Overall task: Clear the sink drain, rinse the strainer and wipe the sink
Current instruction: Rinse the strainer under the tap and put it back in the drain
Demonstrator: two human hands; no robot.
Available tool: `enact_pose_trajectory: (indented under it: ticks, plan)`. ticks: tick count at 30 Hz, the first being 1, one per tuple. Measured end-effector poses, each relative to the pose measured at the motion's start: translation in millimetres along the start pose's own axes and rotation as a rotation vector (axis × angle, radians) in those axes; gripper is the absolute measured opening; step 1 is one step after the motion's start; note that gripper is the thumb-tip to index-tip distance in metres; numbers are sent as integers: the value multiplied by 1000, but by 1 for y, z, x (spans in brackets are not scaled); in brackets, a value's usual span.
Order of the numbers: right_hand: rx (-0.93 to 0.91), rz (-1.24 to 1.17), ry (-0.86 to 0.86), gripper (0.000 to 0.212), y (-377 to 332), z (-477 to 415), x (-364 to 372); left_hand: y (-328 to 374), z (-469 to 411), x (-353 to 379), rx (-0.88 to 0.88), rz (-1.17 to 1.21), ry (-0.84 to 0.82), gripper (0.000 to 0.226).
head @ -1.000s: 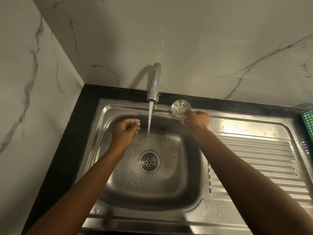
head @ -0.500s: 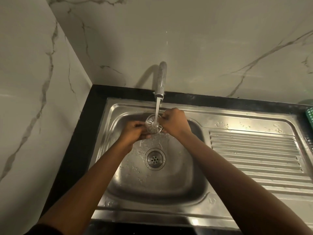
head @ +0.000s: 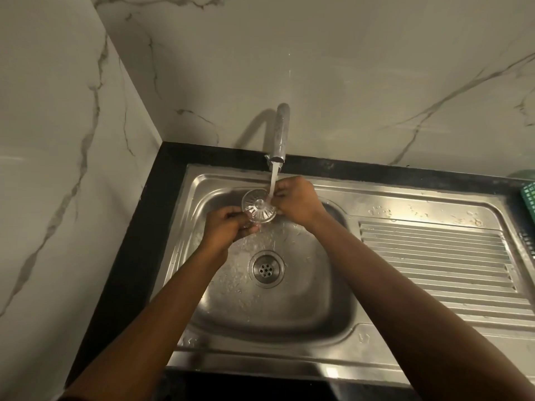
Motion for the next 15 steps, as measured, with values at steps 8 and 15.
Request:
enact_pose_trajectory:
  ticks: [8,15]
  plan:
    - [-76,15,21,10,-10,8,-10,9,13,1,59,52,40,20]
    - [-89,69,65,5,-17,7,-15,7,28,1,37,145,31,19]
Point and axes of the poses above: each hand's wrist, its own z-axis away from the middle knuckle, its own x-axis out of the palm, y = z × x, the point moved 9 cm from there along -z, towards the middle knuckle, and after that the axes turned 12 degrees about y, right-handed, at the moved point
